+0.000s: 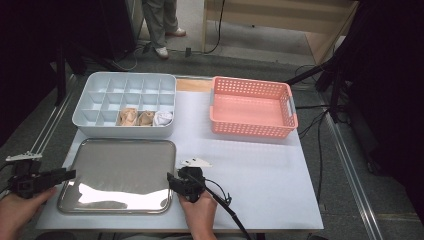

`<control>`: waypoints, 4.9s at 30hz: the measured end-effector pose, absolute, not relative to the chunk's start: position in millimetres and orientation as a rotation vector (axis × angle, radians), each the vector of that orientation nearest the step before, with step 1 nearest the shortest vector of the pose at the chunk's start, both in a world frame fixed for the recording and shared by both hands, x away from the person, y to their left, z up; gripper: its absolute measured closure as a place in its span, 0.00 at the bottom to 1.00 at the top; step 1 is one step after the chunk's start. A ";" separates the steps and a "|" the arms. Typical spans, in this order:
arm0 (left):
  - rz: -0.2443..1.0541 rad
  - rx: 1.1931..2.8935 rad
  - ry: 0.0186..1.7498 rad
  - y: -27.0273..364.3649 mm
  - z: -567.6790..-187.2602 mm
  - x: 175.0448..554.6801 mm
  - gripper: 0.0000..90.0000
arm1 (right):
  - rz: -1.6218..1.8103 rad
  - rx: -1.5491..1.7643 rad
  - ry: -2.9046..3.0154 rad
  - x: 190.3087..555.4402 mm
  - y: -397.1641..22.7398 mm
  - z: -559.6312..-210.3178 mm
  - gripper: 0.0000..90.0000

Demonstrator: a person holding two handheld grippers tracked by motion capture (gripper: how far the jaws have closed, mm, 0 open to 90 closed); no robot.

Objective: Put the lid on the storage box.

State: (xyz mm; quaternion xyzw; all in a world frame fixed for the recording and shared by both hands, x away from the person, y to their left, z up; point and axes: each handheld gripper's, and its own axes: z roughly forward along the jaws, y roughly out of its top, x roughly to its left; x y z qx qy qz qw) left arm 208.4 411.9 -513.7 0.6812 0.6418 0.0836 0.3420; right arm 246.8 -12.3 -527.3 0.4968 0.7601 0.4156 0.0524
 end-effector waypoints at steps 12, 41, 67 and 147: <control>0.214 1.744 1.704 411.3 -513.8 208.5 0.65 | 1.249 1.632 2.249 248.7 -11.5 -526.7 0.75; 0.132 1.624 1.812 415.3 -513.6 211.7 0.73 | 1.306 1.851 2.077 256.5 -8.2 -529.0 0.76; 0.074 1.534 1.837 418.6 -516.9 211.7 0.73 | 1.349 1.876 2.051 256.1 -12.8 -531.8 0.79; 0.013 1.510 1.731 417.4 -498.5 211.6 0.82 | 1.500 1.891 2.069 256.5 -37.4 -513.9 0.83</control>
